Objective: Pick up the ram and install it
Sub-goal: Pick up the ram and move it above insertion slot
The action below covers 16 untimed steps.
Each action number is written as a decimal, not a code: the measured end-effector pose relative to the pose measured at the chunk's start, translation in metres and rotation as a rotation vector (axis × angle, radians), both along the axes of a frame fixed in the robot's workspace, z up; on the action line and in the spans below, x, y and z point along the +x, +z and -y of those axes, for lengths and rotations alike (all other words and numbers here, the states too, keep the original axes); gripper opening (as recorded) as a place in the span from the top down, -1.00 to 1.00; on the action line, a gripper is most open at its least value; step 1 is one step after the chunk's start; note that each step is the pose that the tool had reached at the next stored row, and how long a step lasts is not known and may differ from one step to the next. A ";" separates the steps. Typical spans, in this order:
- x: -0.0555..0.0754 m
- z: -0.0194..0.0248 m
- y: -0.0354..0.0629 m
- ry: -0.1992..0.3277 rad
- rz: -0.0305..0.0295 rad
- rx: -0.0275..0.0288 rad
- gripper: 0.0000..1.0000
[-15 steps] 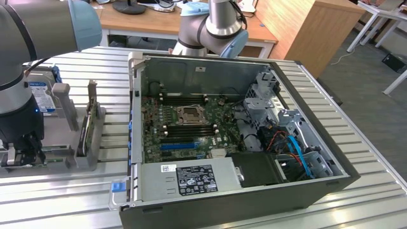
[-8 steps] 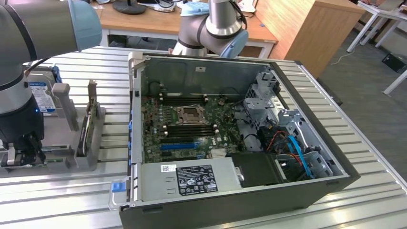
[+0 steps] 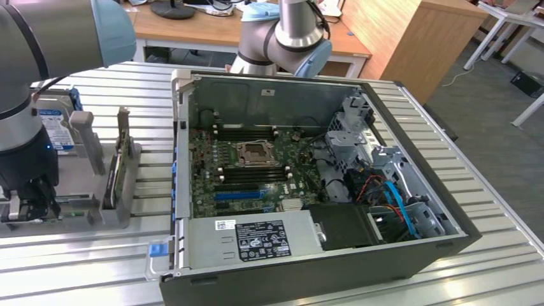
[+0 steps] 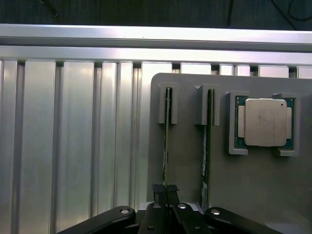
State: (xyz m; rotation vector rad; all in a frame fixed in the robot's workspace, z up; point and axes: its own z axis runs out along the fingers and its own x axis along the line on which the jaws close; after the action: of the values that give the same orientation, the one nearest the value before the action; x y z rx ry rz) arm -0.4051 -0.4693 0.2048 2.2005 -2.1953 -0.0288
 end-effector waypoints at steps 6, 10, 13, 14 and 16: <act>0.000 0.0000 0.0111 0.000 0.0000 -0.0001 0.77; 0.000 0.0000 0.0210 0.000 0.0000 0.0000 0.77; 0.000 0.0000 0.0305 0.000 0.0000 0.0000 0.77; 0.000 0.0000 0.0338 0.000 0.0000 0.0000 0.77; 0.000 0.0000 0.0405 0.000 -0.0001 -0.0001 0.77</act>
State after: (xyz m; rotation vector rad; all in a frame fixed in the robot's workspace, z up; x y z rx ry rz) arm -0.4051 -0.4693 0.2453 2.2004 -2.1952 -0.0287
